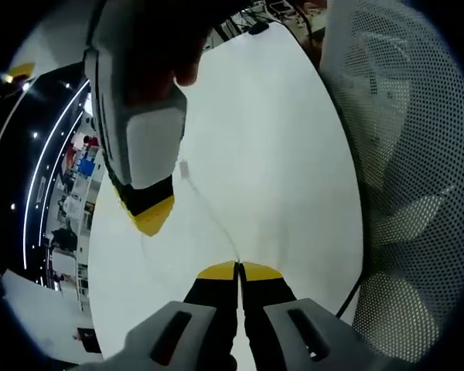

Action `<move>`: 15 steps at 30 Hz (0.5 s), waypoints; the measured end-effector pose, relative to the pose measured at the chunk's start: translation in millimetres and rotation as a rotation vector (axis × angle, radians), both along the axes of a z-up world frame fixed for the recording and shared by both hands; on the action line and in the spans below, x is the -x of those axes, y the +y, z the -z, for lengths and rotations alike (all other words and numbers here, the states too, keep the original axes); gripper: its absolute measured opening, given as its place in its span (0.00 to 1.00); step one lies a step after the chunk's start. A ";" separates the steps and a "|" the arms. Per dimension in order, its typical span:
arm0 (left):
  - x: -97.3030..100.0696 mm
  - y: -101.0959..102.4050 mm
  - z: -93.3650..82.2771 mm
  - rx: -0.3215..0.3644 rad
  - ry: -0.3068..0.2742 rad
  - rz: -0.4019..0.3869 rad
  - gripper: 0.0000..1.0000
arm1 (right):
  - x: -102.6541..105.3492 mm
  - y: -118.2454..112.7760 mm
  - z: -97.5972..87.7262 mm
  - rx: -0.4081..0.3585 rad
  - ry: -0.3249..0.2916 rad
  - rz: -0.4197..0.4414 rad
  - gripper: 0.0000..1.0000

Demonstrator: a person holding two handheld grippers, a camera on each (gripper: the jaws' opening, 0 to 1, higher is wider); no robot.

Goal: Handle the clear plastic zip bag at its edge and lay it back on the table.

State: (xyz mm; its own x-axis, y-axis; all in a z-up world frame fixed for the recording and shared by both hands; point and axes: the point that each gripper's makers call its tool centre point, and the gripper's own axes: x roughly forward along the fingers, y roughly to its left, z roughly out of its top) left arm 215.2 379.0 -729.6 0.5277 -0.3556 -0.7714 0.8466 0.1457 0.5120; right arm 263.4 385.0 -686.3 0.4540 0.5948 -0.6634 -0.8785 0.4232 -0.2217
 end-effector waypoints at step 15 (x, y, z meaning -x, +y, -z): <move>-7.2 6.0 6.5 -0.008 0.013 -0.049 0.00 | 15.8 -0.2 29.1 0.072 0.072 -0.063 0.00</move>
State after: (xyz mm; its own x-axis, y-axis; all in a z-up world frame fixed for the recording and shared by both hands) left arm 222.4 385.0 -736.0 0.5347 -0.3235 -0.7807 0.8448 0.1836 0.5026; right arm 247.6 384.8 -715.3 0.3669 0.5707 -0.7346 -0.9176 0.3517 -0.1851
